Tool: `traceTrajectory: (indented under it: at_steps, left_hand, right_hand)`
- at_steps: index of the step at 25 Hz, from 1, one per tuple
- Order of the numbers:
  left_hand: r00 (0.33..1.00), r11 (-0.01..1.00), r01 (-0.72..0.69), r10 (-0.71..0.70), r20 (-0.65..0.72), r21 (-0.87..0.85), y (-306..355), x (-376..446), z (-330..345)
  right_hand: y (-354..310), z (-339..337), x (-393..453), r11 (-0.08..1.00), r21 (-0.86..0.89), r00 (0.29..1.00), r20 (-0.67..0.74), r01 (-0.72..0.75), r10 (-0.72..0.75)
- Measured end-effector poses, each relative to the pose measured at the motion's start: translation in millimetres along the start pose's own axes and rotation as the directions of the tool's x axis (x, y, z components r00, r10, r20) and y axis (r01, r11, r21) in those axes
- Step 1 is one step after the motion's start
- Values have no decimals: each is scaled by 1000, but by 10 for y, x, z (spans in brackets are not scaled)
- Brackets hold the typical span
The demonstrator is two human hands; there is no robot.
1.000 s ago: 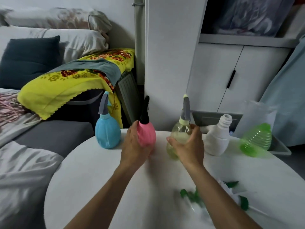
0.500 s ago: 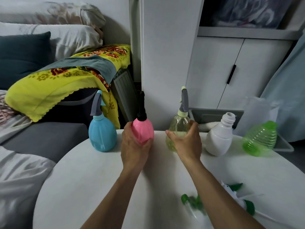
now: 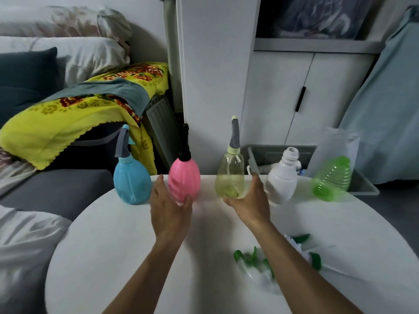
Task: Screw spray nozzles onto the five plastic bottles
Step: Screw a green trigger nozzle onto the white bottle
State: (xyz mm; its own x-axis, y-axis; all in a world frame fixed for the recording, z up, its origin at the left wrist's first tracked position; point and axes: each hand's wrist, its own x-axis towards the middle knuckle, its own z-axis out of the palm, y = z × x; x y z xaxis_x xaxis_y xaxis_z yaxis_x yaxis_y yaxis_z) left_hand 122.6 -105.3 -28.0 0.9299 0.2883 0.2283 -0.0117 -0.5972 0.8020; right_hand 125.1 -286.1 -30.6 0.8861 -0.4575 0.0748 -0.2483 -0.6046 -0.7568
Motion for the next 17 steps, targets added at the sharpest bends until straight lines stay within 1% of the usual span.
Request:
traceTrajectory:
  at_steps: [1, 2, 3, 4, 5, 6, 7, 8, 9, 11, 13, 15, 17]
  left_hand:
    - [998, 998, -54, 55, -43, 31, 55, -112, -53]
    - [993, 995, -95, 97, -71, 30, 134, -215, -117]
    - [988, 992, -126, 126, -85, 5, 220, -294, -199]
    - [984, 987, -157, 153, -90, -29, 305, -333, -292]
    - [981, 981, -180, 174, -86, -68, 367, -347, -387]
    - [980, 975, -193, 187, -69, -109, 409, -361, -478]
    - [980, 969, -200, 196, -41, -148, 450, -406, -562]
    - [979, 964, -200, 202, -9, -178, 474, -482, -631]
    - [979, 962, -193, 203, 30, -190, 493, -580, -681]
    - [971, 972, -184, 203, 126, -148, 525, -773, -713]
    - [947, 969, -237, 246, 208, -70, 516, -885, -679]
    - [926, 956, -291, 293, 240, -44, 497, -903, -655]
    - [912, 942, -332, 335, 239, -51, 501, -878, -661]
  right_hand:
    - [56, -89, -80, 1000, -11, 1000, 11, -22, 22]
    - [99, -188, -165, 999, -40, 1000, -15, -24, 24]
    - [113, -294, -243, 997, -78, 995, -98, 0, -7]
    - [102, -396, -280, 994, -111, 971, -233, 24, -49]
    - [85, -498, -270, 994, -103, 924, -377, 24, -61]
    - [56, -611, -222, 1000, -27, 872, -489, -3, -11]
    - [27, -732, -156, 996, 89, 835, -546, -24, 69]
    - [32, -823, -73, 981, 190, 821, -556, -26, 129]
    - [45, -879, -2, 971, 240, 833, -533, -17, 146]
    - [71, -892, 102, 976, 212, 899, -414, -53, 139]
    - [110, -847, 223, 981, 182, 930, -343, -74, 134]
    - [153, -830, 372, 979, 201, 955, -283, -33, 90]
    - [140, -895, 465, 986, 159, 974, -226, 51, -14]
